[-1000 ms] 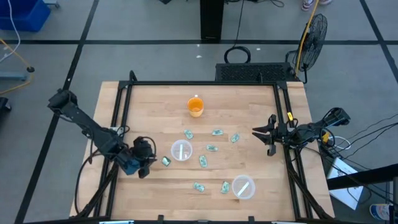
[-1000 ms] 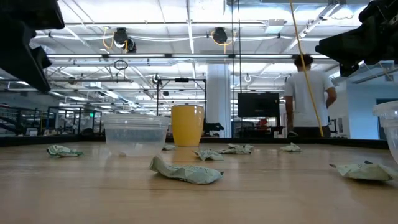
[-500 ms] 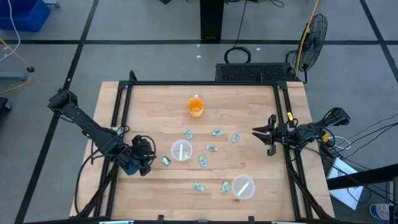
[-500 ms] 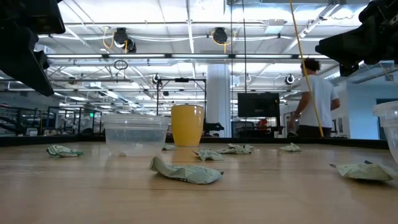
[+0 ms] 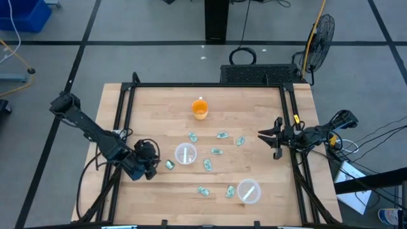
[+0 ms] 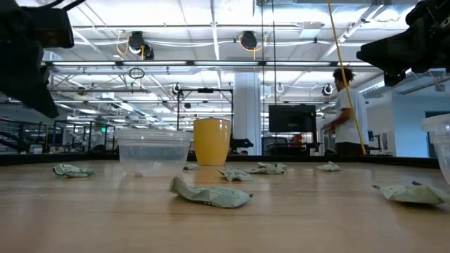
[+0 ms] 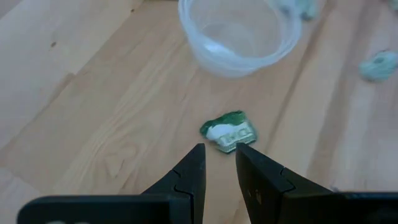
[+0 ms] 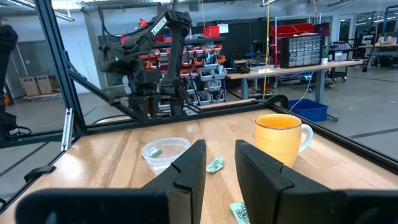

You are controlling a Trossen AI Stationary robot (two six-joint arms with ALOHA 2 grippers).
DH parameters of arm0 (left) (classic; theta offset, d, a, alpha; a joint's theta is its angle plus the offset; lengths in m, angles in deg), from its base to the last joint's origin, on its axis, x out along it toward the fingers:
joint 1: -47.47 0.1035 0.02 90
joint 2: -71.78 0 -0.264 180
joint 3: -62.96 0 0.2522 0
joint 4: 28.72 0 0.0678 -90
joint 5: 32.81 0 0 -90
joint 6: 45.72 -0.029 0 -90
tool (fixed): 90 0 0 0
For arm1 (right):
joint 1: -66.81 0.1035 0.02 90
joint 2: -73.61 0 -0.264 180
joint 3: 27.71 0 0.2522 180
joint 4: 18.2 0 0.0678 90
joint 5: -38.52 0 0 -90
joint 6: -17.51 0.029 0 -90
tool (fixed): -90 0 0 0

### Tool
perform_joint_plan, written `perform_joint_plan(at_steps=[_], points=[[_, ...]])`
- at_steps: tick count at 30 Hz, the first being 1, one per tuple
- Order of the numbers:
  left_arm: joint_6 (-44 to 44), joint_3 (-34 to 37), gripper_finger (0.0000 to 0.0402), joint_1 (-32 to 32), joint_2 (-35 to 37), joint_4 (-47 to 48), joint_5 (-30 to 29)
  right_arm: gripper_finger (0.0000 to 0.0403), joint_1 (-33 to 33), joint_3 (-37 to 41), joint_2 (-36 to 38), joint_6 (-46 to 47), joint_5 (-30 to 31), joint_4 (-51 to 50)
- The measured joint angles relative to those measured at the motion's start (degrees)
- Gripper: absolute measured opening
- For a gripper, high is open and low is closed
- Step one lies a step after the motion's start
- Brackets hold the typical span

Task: Pick and place Stevia / Truvia into bins
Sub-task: Put the green truvia packet into the top transparent container

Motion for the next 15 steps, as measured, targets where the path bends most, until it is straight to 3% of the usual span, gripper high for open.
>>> perform_joint_plan(at_steps=[9,15], points=[[3.45,0.02,0.0093,0.0,-13.43,-9.4,-0.85,0.0082,0.0,0.0,0.0,-0.02,0.0,-0.02],[3.84,0.02,0.0093,0.18,-18.36,-14.76,-0.84,0.0082,0.0,0.01,0.0,0.0,0.0,-0.02]])
